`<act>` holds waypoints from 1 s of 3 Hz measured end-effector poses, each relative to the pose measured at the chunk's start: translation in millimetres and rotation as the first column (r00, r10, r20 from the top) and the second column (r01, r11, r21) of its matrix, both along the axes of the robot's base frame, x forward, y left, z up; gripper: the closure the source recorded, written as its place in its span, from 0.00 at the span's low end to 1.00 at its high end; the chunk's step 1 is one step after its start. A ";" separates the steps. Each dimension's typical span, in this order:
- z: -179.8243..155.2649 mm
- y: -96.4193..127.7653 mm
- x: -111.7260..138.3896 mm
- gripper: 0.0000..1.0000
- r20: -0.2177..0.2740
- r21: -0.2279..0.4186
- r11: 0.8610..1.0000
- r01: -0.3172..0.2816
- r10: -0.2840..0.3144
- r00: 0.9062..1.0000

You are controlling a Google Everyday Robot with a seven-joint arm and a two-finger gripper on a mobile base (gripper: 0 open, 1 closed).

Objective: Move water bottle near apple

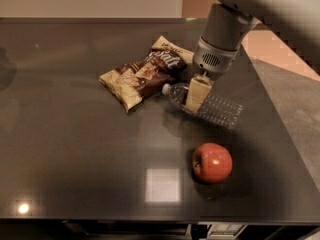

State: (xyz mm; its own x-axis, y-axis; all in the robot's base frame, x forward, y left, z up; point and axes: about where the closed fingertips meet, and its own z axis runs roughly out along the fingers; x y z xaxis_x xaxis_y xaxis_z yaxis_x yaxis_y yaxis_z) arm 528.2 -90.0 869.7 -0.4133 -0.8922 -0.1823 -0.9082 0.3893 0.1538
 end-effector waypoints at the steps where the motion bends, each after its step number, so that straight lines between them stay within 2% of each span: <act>1: 0.4 5.6 -9.0 1.00 0.014 -0.029 0.998 -0.050 0.051 0.999; 3: -9.2 7.1 -29.7 1.00 0.029 -0.075 0.990 -0.115 0.118 0.993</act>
Offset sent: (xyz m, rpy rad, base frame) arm -0.0422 0.0008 -0.0110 -0.1163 0.0120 0.1326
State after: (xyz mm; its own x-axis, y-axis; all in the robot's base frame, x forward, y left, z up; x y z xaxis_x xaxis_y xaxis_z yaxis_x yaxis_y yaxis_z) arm 498.5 -82.9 860.5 -0.3007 -0.9453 -0.1265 -0.9521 0.2897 0.0979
